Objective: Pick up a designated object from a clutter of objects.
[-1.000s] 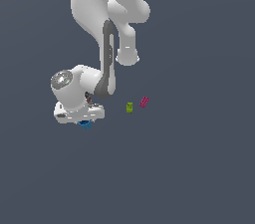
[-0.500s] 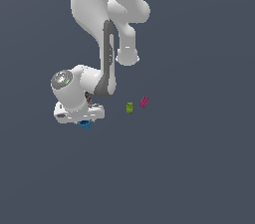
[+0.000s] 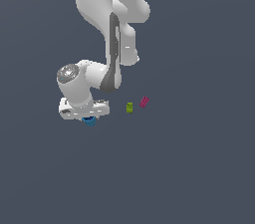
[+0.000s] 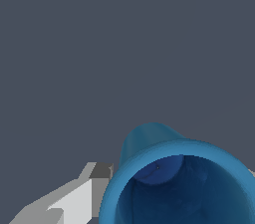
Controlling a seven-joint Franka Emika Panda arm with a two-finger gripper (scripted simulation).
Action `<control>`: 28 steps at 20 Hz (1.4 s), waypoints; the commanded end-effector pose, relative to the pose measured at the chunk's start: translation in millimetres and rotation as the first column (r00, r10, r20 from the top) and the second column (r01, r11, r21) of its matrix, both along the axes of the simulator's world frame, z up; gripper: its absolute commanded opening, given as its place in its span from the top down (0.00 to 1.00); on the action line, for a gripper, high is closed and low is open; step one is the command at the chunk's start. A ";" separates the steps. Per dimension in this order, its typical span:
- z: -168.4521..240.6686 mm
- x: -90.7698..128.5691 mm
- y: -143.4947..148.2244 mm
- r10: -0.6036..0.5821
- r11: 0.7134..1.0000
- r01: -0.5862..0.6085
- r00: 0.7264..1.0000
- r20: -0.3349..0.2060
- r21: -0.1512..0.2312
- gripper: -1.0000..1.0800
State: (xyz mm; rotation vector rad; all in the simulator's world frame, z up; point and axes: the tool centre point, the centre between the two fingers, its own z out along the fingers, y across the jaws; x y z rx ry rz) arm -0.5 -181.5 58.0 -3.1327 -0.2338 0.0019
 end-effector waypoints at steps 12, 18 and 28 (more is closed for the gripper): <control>73.6 -33.1 95.1 0.001 1.000 -0.001 1.000 0.002 0.000 1.00; 115.5 -51.8 148.4 0.001 1.000 -0.001 1.000 0.002 -0.003 1.00; 191.8 -84.7 244.8 0.001 1.000 -0.001 1.000 0.002 -0.007 1.00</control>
